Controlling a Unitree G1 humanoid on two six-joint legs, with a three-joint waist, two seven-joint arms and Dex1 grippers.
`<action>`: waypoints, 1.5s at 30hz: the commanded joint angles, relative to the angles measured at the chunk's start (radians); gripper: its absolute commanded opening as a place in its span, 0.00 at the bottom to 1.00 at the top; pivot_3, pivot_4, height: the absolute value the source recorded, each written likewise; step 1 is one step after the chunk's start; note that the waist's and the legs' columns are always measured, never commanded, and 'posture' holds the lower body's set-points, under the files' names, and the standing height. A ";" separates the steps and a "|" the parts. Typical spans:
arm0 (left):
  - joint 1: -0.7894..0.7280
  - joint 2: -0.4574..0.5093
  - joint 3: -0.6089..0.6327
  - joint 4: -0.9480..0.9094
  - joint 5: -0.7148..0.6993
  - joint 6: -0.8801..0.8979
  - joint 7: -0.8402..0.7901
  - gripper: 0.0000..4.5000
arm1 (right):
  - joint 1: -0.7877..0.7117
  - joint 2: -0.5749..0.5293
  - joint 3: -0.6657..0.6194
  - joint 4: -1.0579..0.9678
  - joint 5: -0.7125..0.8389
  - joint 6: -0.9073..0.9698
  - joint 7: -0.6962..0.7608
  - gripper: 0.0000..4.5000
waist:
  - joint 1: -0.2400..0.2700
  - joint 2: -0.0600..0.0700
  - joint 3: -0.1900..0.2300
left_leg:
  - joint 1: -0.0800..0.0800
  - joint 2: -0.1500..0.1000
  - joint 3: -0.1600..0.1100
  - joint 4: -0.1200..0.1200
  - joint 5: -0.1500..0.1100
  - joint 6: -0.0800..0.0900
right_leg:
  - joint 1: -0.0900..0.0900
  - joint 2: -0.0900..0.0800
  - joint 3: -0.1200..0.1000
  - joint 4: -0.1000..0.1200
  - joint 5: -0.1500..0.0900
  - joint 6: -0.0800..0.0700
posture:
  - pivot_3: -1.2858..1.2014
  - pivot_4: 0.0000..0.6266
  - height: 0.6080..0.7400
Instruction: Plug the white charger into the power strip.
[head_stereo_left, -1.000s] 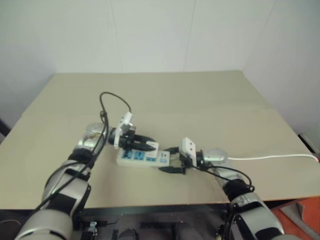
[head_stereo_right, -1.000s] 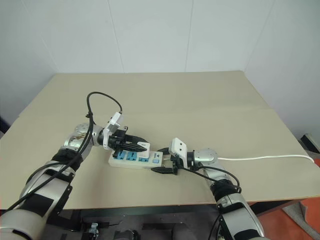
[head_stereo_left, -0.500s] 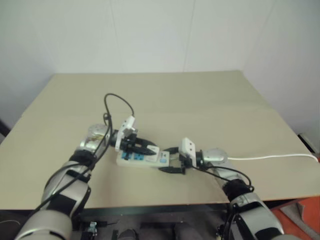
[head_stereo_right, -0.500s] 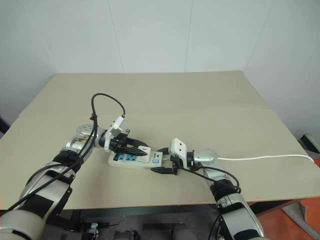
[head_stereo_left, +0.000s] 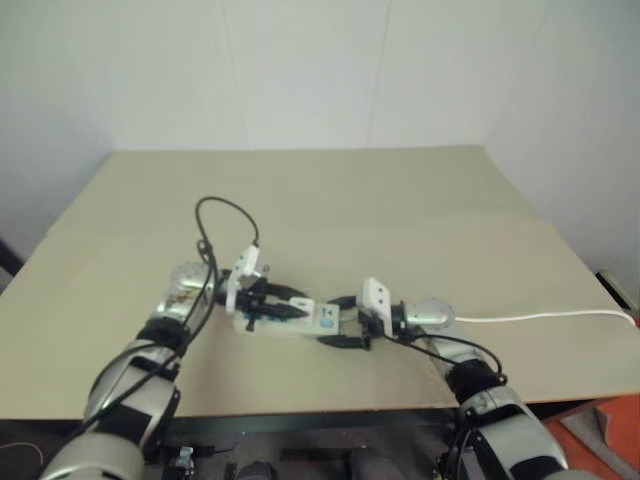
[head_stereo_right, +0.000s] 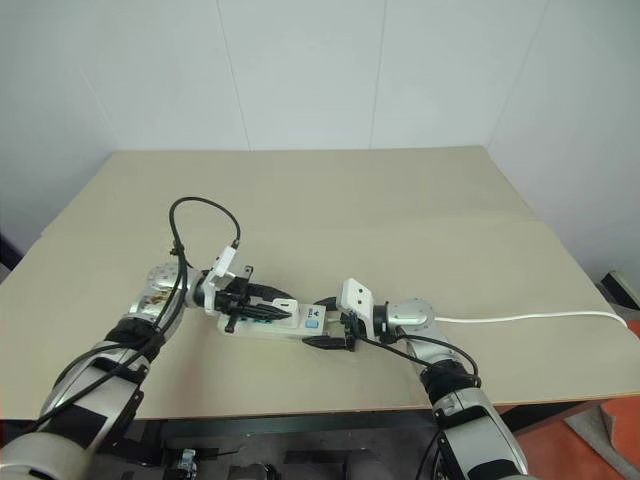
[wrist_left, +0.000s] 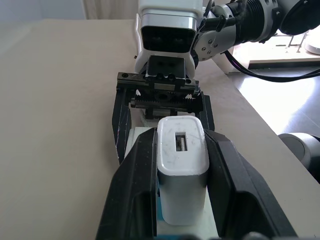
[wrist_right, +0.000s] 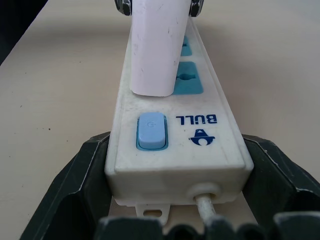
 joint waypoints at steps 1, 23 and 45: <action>0.041 0.014 -0.029 0.086 0.119 0.000 -0.003 0.22 | 0.024 -0.010 0.036 0.011 -0.038 -0.017 0.014 0.76 | 0.000 0.000 -0.001 | 0.000 0.000 0.000 0.000 0.000 0.000 | 0.000 0.000 0.000 0.000 0.000 0.000 | 0.52 0.24 1.00; 0.038 -0.042 0.055 0.194 0.249 -0.028 -0.003 0.51 | 0.025 0.003 0.032 0.017 -0.054 -0.031 -0.015 0.76 | 0.000 0.003 -0.017 | 0.019 0.000 0.001 -0.005 0.000 0.000 | 0.018 0.000 0.002 -0.007 -0.003 -0.002 | 0.52 0.24 1.00; 0.093 0.187 0.160 -0.129 0.178 0.016 -0.003 1.00 | 0.010 -0.018 -0.007 -0.018 -0.006 0.014 0.009 0.92 | -0.002 -0.001 -0.012 | 0.001 0.001 0.000 -0.005 0.000 0.000 | 0.001 0.000 0.000 -0.005 -0.003 -0.002 | 0.52 0.24 1.00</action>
